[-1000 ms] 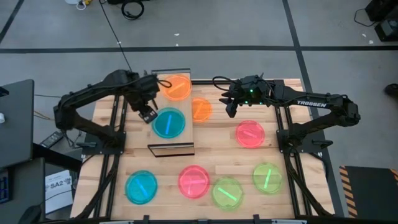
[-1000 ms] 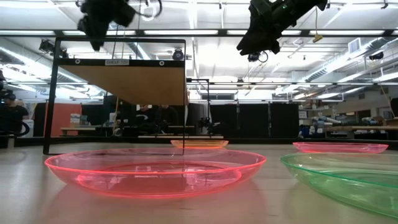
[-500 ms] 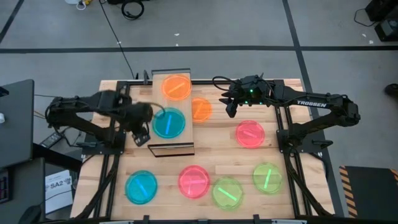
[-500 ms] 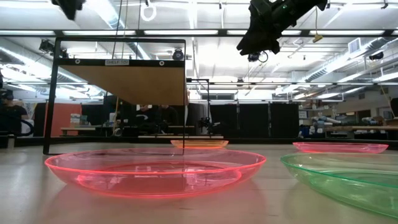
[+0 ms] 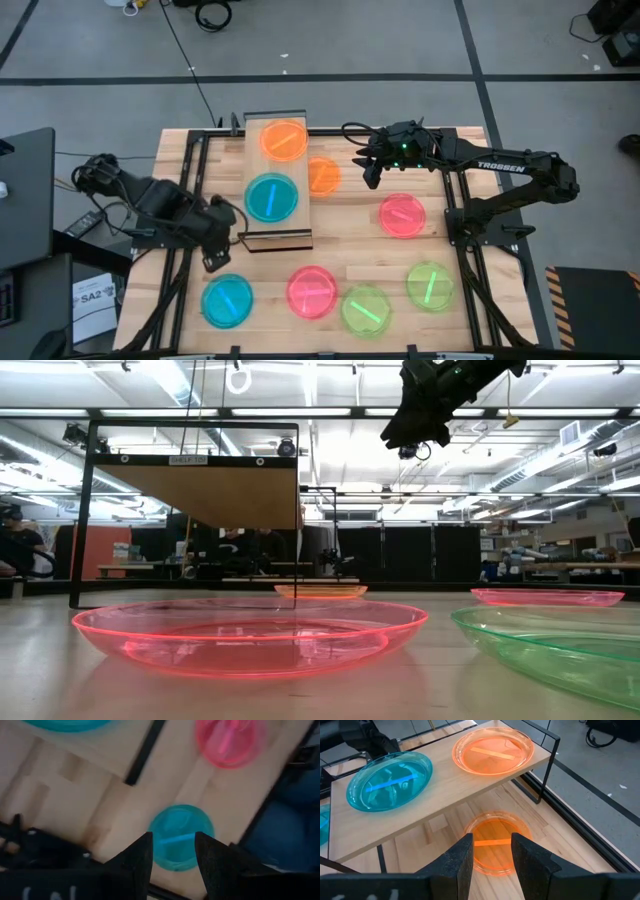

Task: Place and stack plates onto a shelf
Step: Stack the blue plate on top of the orange plate on the shelf

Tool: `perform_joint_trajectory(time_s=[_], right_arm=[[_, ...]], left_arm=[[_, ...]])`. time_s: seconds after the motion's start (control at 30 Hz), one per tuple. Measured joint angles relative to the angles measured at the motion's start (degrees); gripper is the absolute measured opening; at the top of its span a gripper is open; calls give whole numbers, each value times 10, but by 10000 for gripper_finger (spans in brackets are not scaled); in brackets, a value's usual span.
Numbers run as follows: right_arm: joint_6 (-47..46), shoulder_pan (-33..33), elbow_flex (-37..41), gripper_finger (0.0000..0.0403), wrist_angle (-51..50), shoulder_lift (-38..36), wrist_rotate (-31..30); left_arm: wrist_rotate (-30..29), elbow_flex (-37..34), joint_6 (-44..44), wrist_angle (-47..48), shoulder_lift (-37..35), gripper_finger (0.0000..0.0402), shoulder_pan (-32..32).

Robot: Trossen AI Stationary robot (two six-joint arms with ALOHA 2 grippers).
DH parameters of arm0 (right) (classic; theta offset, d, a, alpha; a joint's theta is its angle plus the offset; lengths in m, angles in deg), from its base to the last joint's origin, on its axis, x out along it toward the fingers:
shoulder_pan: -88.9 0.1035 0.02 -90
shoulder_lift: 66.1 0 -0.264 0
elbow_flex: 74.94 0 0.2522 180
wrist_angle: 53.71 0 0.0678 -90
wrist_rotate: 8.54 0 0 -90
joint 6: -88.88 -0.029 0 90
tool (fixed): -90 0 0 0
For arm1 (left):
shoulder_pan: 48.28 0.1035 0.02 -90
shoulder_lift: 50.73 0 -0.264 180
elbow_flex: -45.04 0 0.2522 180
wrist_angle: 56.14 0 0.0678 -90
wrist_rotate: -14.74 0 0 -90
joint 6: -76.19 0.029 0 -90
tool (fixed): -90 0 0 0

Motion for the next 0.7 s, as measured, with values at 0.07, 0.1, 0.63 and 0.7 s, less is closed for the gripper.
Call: perform_joint_trajectory(time_s=[0.07,0.1,0.63,0.7], right_arm=[[0,0,0,139,0,0,0],[0,0,0,139,0,0,0],[0,0,0,139,1,0,0],[0,0,0,139,1,0,0]], left_arm=[[0,0,-16,-15,0,153,-21],[0,0,-24,-24,0,153,-31],[-26,0,-40,-33,99,153,-150],[-25,0,-39,-33,120,153,-162]])
